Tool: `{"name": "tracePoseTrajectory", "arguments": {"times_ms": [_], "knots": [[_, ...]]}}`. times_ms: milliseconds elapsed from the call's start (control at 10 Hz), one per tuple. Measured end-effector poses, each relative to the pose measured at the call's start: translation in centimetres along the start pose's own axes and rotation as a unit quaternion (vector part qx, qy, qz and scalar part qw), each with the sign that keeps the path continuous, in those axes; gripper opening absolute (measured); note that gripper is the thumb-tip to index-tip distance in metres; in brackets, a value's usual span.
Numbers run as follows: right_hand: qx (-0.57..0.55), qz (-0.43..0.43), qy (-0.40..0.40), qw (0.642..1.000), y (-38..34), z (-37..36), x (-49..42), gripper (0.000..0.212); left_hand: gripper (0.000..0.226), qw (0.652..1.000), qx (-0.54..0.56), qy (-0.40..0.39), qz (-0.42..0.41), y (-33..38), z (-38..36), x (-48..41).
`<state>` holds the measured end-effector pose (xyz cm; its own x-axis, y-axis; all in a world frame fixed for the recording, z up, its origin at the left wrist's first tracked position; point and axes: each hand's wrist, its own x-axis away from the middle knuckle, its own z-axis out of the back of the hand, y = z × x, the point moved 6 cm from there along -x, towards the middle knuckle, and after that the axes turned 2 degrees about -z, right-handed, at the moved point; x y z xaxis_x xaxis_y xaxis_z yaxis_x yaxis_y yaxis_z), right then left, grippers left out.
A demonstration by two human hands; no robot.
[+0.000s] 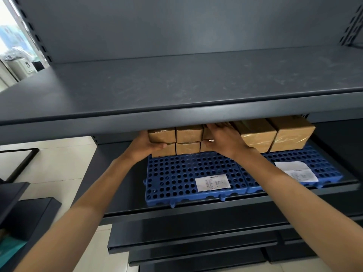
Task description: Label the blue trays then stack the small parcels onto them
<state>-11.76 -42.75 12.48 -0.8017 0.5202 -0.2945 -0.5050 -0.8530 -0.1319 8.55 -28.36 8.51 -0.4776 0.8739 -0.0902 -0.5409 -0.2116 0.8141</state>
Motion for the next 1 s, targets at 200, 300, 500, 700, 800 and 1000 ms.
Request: {"name": "tracePoseTrajectory", "arguments": {"times_ms": [200, 300, 500, 700, 800, 1000], "knots": [[0.048, 0.049, 0.013, 0.998, 0.4, -0.9, -0.3, 0.071, 0.067, 1.000, 0.007, -0.003, 0.007, -0.4, 0.9, 0.3], [0.044, 0.052, 0.012, 0.998, 0.3, -1.0, -0.4, 0.072, 0.057, 1.000, 0.005, -0.016, 0.009, -0.1, 1.0, 0.4], [0.042, 0.057, 0.012, 0.997, 0.3, -1.0, -0.5, 0.073, 0.056, 1.000, -0.018, -0.007, 0.003, 0.5, 1.4, 0.5], [0.047, 0.069, 0.009, 0.996, -0.3, -1.3, -0.7, 0.078, 0.068, 0.988, -0.121, 0.045, -0.088, 4.1, 1.1, 1.1], [0.051, 0.077, 0.010, 0.996, -0.5, -1.8, -1.0, 0.079, 0.080, 0.964, -0.217, 0.036, -0.152, 5.2, 0.0, 0.8], [0.036, 0.100, 0.060, 0.993, -1.4, 0.4, 0.6, 0.078, 0.077, 0.951, -0.214, 0.066, -0.211, 7.6, -0.6, 2.5]]}}
